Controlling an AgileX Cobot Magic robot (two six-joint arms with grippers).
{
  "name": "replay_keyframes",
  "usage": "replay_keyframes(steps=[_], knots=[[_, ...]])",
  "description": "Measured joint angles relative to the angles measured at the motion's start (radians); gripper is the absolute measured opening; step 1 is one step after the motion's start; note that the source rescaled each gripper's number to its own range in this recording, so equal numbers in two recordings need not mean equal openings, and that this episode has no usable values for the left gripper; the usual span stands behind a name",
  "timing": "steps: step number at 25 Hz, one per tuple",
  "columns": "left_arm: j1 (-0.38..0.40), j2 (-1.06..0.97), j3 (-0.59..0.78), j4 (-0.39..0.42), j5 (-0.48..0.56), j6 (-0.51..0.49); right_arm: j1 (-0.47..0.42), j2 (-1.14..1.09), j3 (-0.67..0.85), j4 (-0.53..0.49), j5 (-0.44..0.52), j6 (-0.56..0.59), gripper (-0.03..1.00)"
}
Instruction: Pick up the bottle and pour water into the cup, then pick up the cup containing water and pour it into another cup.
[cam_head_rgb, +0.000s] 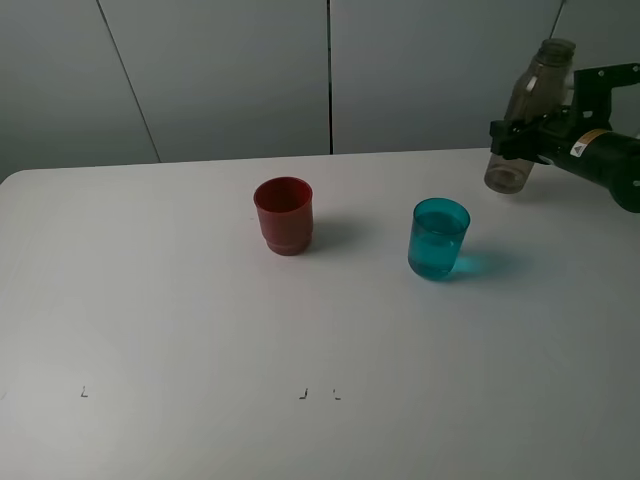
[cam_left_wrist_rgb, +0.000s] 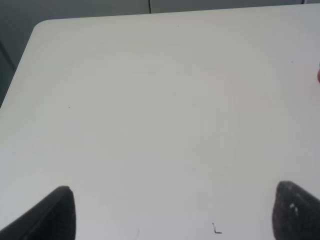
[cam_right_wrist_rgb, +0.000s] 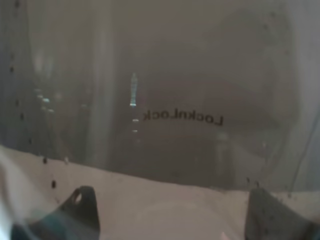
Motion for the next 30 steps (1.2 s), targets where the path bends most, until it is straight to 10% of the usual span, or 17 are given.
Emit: replay_keyframes(steps=[26,27,30], knots=[[0.0,0.0,0.0,0.0,0.0,0.007,0.0,0.065,-0.043,-0.002,0.021,-0.048,0.0],[0.0,0.0,0.0,0.0,0.0,0.007,0.0,0.065,-0.043,-0.002,0.021,-0.048,0.08],[0.0,0.0,0.0,0.0,0.0,0.007,0.0,0.065,-0.045,-0.002,0.019,-0.048,0.76]])
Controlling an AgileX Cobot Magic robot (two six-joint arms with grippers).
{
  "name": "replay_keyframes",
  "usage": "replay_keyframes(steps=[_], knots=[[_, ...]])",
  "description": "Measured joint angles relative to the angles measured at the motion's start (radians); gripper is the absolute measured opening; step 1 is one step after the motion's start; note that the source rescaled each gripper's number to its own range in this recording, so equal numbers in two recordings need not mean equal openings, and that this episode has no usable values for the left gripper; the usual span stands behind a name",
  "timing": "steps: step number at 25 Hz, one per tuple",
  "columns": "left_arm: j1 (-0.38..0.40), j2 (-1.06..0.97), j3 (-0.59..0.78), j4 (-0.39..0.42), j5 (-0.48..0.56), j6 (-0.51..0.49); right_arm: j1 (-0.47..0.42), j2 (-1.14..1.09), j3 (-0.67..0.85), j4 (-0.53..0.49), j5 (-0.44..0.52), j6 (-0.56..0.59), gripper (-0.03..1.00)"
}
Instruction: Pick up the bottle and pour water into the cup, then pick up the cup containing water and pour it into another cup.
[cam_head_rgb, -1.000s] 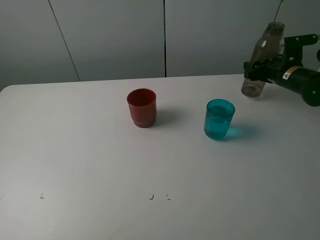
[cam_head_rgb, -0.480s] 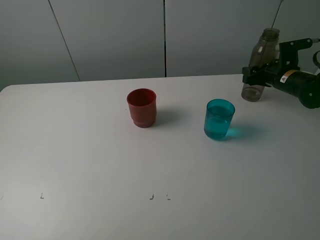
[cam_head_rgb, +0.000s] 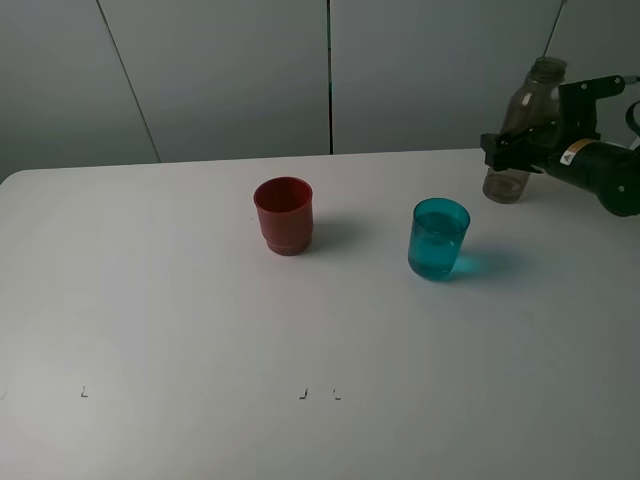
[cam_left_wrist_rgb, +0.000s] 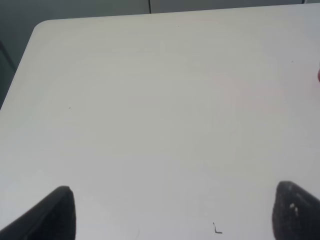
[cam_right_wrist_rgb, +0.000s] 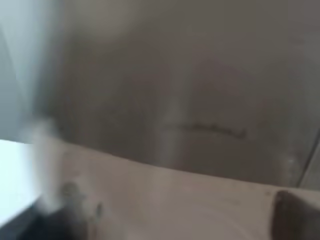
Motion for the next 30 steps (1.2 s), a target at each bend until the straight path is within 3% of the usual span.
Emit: replay_keyframes(steps=[2,4,12,30], knots=[[0.0,0.0,0.0,0.0,0.0,0.0,0.0,0.0,-0.002,0.0,0.0,0.02,0.95],[0.0,0.0,0.0,0.0,0.0,0.0,0.0,0.0,-0.002,0.0,0.0,0.039,0.99],[0.0,0.0,0.0,0.0,0.0,-0.007,0.0,-0.041,-0.002,-0.07,0.08,0.107,0.99],[0.0,0.0,0.0,0.0,0.0,0.0,0.0,-0.257,0.269,-0.019,0.108,0.126,1.0]])
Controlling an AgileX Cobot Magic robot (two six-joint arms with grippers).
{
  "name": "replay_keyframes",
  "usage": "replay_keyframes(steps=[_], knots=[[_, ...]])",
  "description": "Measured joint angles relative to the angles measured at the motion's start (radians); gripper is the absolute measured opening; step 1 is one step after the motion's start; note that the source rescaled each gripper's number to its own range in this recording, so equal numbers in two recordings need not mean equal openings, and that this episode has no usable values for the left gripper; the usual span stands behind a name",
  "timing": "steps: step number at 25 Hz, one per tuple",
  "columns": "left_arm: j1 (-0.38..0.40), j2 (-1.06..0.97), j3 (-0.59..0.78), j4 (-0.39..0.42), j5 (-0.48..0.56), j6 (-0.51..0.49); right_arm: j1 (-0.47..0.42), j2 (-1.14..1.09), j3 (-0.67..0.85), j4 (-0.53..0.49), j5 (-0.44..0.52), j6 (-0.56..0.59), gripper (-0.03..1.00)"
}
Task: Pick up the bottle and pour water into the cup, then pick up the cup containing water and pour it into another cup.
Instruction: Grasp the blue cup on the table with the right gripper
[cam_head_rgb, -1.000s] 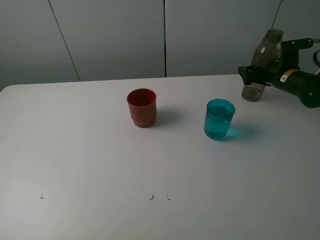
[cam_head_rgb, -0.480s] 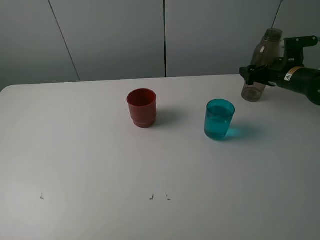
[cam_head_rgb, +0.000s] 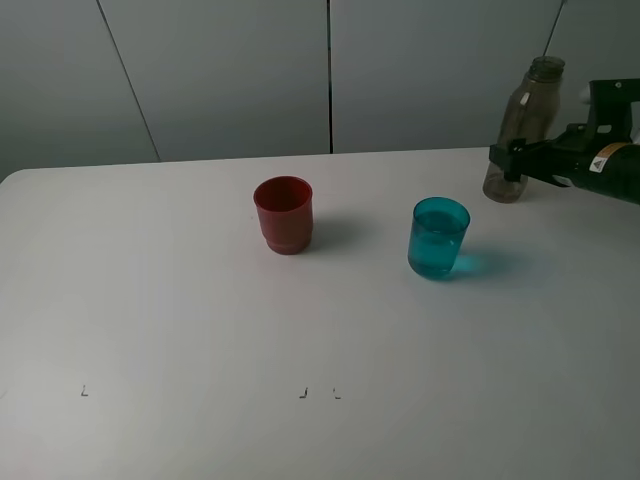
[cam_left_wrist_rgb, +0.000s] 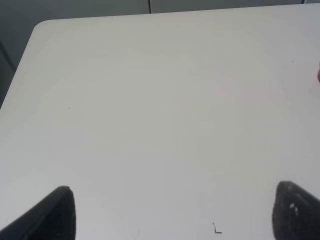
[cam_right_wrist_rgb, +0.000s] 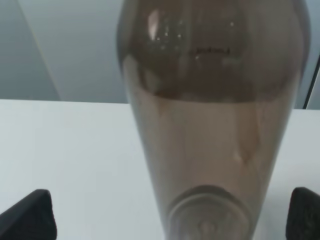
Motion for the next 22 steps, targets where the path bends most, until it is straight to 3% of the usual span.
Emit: replay_keyframes(steps=[8,13,17,22], knots=[[0.0,0.0,0.0,0.0,0.0,0.0,0.0,-0.176,0.158,0.0,0.015,0.0,1.0],[0.0,0.0,0.0,0.0,0.0,0.0,0.0,-0.327,0.26,-0.02,0.115,0.004,1.0],[0.0,0.0,0.0,0.0,0.0,0.0,0.0,-0.443,0.335,-0.091,0.207,0.006,1.0],[0.0,0.0,0.0,0.0,0.0,0.0,0.0,-0.518,0.416,-0.218,0.201,0.008,1.0]])
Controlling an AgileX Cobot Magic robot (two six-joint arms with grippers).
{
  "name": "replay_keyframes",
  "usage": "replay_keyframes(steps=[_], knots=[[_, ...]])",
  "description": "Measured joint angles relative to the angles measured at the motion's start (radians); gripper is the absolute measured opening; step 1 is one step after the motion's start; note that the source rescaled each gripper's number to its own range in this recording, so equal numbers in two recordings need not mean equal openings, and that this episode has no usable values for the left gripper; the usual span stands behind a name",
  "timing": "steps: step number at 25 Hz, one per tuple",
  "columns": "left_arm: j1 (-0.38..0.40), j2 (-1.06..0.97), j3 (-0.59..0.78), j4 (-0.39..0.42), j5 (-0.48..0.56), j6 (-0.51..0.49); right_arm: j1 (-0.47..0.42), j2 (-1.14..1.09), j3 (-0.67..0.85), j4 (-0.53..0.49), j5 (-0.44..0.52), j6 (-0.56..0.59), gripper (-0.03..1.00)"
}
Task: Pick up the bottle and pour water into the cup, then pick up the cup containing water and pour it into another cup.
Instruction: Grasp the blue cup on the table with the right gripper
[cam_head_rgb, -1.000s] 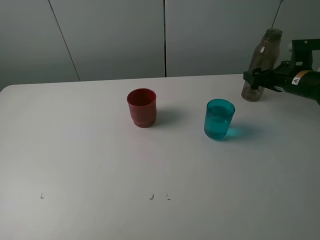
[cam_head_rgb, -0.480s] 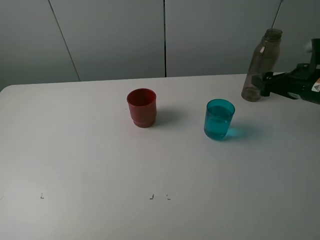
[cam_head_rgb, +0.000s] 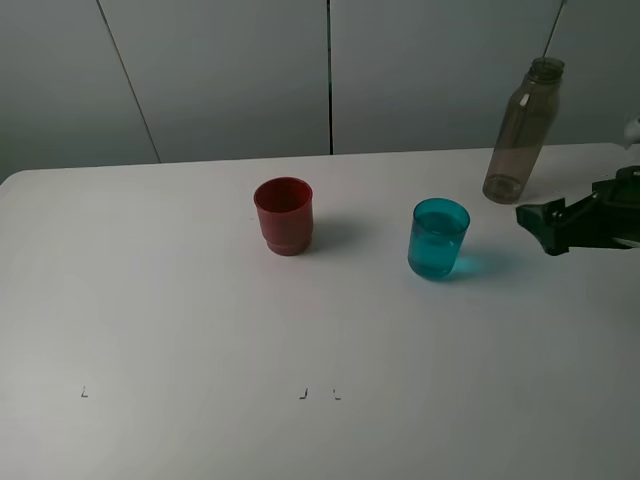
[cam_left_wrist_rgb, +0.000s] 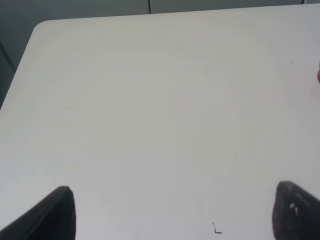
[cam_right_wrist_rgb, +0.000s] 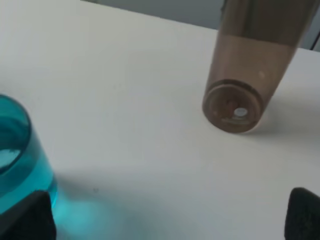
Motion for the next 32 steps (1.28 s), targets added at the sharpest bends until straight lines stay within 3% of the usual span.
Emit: replay_keyframes(steps=[9,14,22,32], knots=[[0.0,0.0,0.0,0.0,0.0,0.0,0.0,-0.002,0.075,-0.073,-0.104,0.008,1.0],[0.0,0.0,0.0,0.0,0.0,0.0,0.0,0.023,0.077,-0.144,-0.231,0.042,1.0],[0.0,0.0,0.0,0.0,0.0,0.0,0.0,0.225,0.082,-0.203,-0.269,0.056,1.0],[0.0,0.0,0.0,0.0,0.0,0.0,0.0,0.413,0.032,-0.249,-0.33,-0.011,1.0]])
